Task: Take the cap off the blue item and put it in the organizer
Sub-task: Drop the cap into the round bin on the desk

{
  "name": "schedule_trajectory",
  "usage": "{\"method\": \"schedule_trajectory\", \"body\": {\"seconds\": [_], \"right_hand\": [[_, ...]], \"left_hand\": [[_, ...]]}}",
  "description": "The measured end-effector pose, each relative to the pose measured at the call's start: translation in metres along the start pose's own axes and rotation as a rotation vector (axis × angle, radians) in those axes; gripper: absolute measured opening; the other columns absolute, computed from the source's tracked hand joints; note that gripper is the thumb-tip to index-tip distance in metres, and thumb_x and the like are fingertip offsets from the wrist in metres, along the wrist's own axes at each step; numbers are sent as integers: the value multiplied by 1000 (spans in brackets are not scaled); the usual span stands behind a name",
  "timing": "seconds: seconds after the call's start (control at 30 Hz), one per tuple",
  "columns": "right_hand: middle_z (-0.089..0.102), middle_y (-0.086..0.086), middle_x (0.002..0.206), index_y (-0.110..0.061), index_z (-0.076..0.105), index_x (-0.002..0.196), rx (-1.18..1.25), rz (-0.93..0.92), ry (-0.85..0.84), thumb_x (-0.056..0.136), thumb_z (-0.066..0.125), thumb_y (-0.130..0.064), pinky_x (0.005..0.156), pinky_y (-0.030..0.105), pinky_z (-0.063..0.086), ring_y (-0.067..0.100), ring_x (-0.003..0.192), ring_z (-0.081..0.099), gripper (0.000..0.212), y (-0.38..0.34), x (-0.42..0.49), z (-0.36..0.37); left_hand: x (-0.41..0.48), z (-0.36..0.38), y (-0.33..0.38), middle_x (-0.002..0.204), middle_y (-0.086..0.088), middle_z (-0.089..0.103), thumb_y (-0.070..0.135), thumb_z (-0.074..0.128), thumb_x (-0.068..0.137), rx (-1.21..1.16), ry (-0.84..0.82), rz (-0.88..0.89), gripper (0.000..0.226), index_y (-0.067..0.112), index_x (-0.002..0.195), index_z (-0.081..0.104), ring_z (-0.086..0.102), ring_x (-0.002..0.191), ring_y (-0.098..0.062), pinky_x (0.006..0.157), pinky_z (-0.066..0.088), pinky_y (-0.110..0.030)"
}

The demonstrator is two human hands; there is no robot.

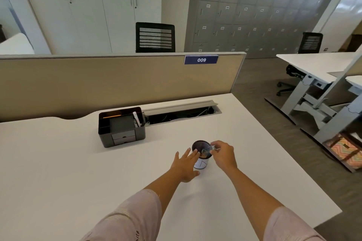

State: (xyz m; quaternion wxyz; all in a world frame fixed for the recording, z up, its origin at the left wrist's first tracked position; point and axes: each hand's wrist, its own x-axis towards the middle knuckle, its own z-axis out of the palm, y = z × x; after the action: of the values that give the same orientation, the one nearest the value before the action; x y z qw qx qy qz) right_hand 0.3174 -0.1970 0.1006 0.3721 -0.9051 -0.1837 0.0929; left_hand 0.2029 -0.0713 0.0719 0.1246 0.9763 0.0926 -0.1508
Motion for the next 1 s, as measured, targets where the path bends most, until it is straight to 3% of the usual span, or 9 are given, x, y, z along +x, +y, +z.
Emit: {"method": "schedule_trajectory", "body": {"seconds": [0.3,0.63,0.83,1.0], "right_hand": [[73,11,100,-9,72,108,-120,-82,-111,82,69,2,75,29,53,22,84,66,29,4,1,-2],[71,11,106,-12,72,111,-232,-176,-167,84,62,6,82,35,56,28,95,67,34,-3,9,-5],[70,13,107,-11,70,111,-233,-177,-165,85,60,6,80,36,56,28,93,67,33,-4,10,-4],[67,14,111,-9,67,114,-103,-140,-27,91,61,-4,82,33,54,28,98,64,24,-10,8,-7]], "left_hand": [[4,1,0,164,4,-5,47,40,98,31,-12,-7,75,20,154,-1,-11,150,-21,119,-2,-57],[5,5,0,163,4,-10,47,42,97,16,-19,-10,79,21,153,-6,-12,150,-21,120,-2,-57],[5,5,1,163,4,-10,48,42,96,17,-20,-10,80,20,153,-7,-12,150,-21,119,-2,-57],[5,6,-1,163,4,-9,48,43,96,-39,5,-11,80,21,153,-6,-10,150,-20,120,0,-57]]}}
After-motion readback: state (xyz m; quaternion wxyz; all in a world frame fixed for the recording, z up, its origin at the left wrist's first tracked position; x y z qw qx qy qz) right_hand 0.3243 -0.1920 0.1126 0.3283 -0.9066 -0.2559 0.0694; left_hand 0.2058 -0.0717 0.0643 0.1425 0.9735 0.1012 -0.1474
